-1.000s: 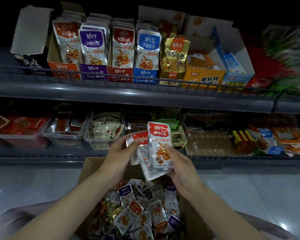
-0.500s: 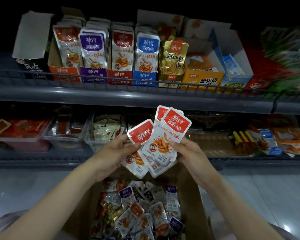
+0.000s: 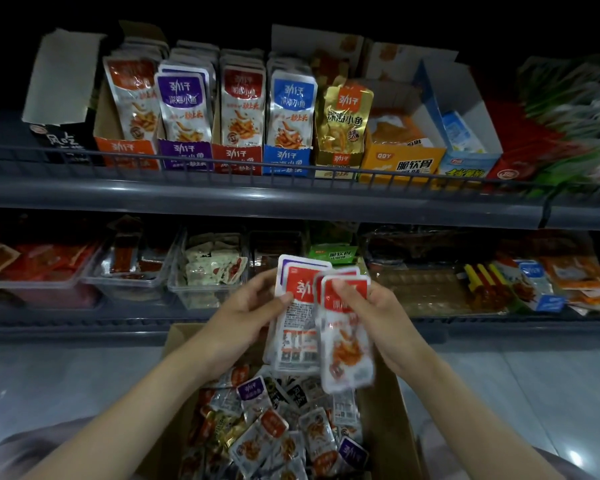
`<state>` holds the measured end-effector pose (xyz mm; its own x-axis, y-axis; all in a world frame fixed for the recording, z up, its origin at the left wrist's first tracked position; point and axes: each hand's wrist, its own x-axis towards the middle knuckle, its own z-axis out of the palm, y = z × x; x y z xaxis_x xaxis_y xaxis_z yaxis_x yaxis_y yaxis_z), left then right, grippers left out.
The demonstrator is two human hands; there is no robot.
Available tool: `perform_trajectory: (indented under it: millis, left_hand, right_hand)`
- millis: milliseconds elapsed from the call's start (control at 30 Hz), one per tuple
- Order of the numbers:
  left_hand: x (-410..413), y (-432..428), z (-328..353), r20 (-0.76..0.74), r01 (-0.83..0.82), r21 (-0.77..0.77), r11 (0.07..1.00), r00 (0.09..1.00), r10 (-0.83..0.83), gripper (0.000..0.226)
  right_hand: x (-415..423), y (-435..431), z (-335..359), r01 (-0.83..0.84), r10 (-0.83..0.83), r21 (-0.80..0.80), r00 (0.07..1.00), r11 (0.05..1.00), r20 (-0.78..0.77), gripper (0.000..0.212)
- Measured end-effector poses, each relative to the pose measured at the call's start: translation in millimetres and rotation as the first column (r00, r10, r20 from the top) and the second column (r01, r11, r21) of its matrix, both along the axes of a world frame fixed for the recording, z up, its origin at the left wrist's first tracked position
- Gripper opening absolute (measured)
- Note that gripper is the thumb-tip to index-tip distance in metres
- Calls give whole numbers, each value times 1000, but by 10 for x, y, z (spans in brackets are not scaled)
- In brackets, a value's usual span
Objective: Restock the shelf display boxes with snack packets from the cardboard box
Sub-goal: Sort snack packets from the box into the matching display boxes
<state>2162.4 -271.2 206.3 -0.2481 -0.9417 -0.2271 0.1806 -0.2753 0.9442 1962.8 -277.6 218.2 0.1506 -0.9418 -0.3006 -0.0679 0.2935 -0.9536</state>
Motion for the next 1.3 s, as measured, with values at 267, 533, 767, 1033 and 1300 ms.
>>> perform_trajectory:
  millis: [267,533,767,1033,1300]
  left_hand:
    - [-61,-30,-43,-82,-48,273,961,994,73,26]
    - [-97,-39,-26,-105,-113,356,928,981,160,38]
    - [38,-174,27,-96,-99,318,943,986,136,38]
    - [-215,-89,-67,63,85,383,920,991,-118,84]
    - [-181,-73,-2,-14,85,365,927,996,-86,54]
  right_hand:
    - [117,38,-53,143,-180,280,977,949,114,25]
    - [153,66,-50,66,-95,274,991,960,95,30]
    - [-125,-124,104,153,-154,-19,970,988,-188,18]
    - [163,82,-21,24,-31,-32,974,999,-226,10]
    - [157,-67,76,288,-288,-2,956,958,64,19]
